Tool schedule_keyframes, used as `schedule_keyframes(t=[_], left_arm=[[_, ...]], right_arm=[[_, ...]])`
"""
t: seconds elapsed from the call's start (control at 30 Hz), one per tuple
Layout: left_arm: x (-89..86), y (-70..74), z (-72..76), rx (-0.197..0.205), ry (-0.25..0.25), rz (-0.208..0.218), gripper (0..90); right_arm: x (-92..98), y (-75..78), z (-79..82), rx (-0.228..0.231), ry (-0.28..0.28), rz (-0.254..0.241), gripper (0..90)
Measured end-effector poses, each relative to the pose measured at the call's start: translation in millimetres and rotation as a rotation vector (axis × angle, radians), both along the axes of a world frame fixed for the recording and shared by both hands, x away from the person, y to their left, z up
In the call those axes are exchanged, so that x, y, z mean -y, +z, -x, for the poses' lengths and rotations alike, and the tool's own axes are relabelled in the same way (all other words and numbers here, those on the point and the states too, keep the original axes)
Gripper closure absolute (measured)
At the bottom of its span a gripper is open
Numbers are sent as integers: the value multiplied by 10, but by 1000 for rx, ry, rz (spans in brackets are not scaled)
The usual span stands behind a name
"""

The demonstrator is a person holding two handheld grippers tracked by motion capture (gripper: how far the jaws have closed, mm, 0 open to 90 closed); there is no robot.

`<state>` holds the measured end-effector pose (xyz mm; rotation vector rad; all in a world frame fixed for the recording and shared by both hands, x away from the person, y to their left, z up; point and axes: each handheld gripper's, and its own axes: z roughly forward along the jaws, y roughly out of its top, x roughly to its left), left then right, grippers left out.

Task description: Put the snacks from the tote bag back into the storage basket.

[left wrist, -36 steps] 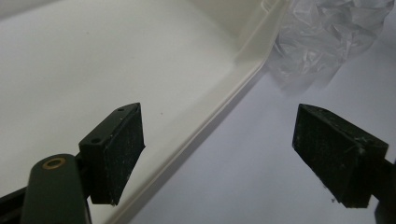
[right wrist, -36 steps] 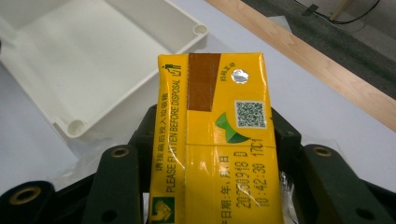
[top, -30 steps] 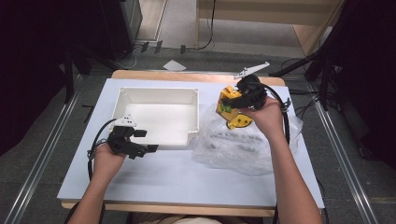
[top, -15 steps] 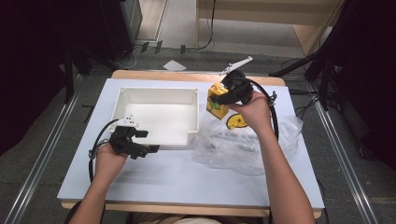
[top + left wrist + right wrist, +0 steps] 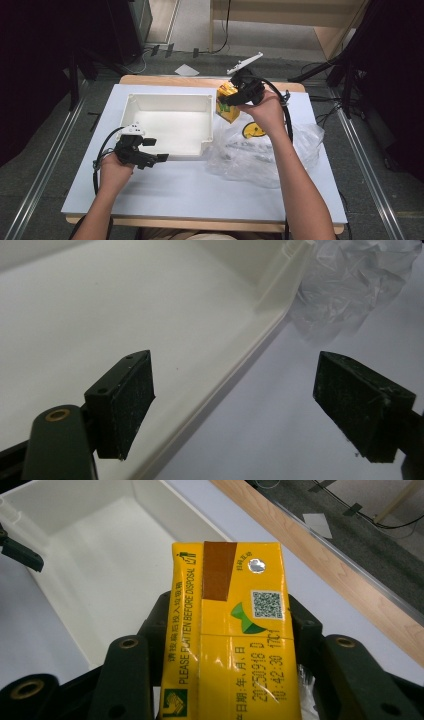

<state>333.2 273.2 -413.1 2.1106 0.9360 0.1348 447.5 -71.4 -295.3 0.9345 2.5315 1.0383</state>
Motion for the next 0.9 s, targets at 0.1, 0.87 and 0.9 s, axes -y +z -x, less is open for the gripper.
schedule_keyframes(t=[0.1,0.87,0.9], left_arm=[[-37,-20,-8,-3,12,8,175],[-89,-48,6,16,5,-2,175],[-91,-47,6,20,6,1,175]], right_arm=[[-34,32,-15,2,-1,6,529],[-399,145,-129,8,54,18,529],[-417,141,-137,9,60,19,529]])
